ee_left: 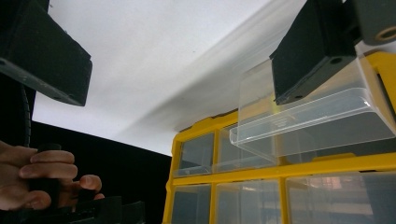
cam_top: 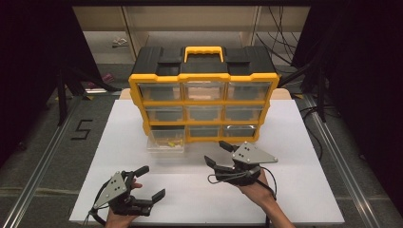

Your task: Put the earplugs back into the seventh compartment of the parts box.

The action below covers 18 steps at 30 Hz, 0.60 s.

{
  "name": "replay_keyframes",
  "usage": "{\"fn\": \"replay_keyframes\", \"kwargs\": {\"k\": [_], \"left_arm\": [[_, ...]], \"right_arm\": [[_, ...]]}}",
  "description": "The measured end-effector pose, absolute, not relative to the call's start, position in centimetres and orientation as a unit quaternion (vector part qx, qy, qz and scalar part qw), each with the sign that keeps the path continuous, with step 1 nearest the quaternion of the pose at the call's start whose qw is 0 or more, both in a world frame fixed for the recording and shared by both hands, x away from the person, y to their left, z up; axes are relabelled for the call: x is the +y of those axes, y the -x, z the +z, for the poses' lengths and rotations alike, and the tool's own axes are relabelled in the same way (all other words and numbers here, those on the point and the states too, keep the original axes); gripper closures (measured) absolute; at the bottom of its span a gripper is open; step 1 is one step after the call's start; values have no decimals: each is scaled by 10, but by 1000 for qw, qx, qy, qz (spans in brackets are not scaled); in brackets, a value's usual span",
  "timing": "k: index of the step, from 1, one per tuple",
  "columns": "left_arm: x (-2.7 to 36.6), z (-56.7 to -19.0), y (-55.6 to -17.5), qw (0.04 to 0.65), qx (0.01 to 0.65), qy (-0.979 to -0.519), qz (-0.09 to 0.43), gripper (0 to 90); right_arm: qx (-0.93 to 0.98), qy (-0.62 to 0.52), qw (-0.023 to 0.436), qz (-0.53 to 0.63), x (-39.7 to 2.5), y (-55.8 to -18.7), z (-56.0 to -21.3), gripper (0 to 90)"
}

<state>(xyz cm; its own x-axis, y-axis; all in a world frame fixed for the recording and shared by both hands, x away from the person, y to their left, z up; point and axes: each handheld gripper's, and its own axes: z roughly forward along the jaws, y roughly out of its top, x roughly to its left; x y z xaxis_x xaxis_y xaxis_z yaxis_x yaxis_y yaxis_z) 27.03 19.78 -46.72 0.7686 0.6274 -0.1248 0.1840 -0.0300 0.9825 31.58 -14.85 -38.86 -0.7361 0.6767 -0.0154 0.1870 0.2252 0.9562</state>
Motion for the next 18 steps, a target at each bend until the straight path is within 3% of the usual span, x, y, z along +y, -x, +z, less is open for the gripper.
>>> {"fn": "replay_keyframes", "kwargs": {"k": [18], "left_arm": [[197,-467,-269,632,288,-697,181,47]], "right_arm": [[729,-311,220,568,-173,-308,-403,327]]}}
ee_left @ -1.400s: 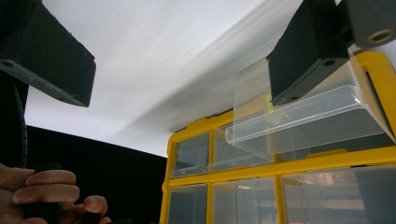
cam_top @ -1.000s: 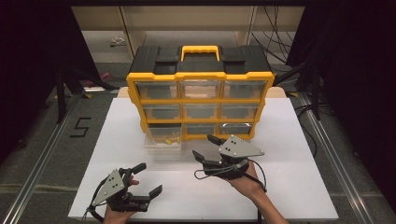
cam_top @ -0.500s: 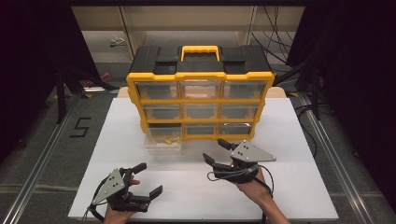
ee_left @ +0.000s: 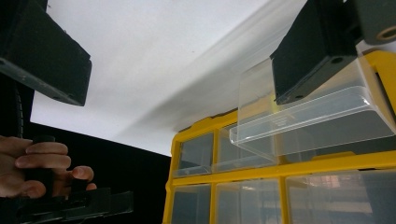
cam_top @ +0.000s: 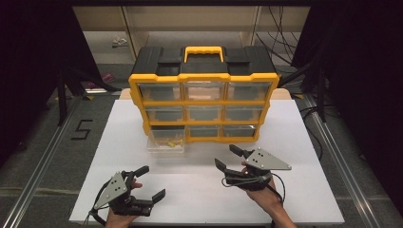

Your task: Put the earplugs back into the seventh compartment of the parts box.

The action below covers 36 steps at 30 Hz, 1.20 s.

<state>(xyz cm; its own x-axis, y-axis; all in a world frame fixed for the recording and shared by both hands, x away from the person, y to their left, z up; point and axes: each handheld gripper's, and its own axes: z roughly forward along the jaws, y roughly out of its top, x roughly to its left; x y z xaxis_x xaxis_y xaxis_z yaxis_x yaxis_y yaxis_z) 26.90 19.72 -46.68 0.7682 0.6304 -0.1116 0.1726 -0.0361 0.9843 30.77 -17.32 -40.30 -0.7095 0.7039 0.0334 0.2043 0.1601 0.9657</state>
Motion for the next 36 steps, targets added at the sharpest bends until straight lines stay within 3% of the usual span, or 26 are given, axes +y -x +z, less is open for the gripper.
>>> {"fn": "replay_keyframes", "kwargs": {"k": [36], "left_arm": [[197,-467,-269,633,290,-695,180,49]], "right_arm": [[687,-353,246,586,-229,-276,-442,284]]}}
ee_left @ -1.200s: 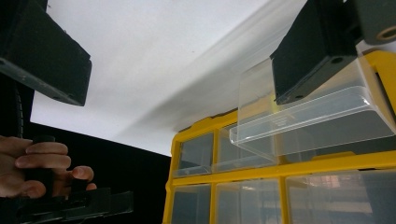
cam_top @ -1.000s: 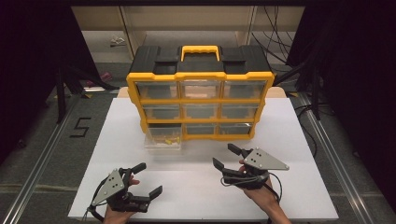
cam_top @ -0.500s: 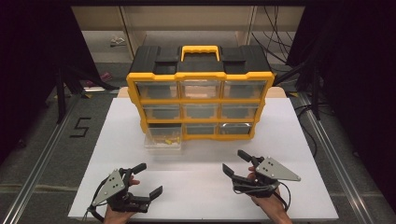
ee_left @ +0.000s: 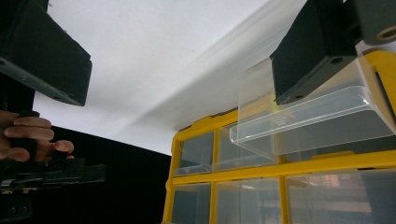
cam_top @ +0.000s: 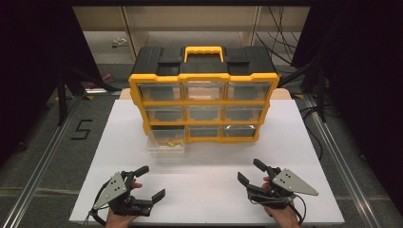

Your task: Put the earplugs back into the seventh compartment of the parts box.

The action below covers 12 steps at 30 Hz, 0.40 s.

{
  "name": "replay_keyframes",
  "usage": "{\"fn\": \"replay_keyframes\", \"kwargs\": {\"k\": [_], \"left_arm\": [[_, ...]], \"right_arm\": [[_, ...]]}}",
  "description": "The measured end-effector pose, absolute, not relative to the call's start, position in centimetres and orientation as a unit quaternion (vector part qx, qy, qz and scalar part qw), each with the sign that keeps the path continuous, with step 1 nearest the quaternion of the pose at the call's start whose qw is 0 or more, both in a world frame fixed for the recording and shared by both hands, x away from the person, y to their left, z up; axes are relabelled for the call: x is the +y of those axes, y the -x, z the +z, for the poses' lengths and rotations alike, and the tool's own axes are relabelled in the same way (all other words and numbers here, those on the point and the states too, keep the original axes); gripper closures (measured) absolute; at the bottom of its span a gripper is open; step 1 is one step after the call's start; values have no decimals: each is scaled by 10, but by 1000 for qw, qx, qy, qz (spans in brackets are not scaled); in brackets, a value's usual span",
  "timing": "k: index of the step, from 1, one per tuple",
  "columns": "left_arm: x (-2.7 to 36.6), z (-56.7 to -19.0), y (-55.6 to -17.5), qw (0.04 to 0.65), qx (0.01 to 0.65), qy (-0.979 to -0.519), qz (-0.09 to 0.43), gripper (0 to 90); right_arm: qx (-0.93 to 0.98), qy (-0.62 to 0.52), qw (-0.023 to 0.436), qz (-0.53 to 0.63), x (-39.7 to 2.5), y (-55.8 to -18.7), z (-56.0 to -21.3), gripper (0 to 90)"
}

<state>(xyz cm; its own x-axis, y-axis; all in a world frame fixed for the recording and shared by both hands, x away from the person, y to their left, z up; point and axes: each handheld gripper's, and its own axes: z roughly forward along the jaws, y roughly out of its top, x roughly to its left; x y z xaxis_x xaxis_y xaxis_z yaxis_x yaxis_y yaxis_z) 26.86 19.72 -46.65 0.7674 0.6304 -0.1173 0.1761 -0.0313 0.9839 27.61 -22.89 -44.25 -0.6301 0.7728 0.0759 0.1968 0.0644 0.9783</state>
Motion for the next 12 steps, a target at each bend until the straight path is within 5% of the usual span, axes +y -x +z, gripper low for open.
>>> {"fn": "replay_keyframes", "kwargs": {"k": [12], "left_arm": [[196,-467,-269,631,289,-697,180,49]], "right_arm": [[686,-353,251,585,-228,-276,-447,259]]}}
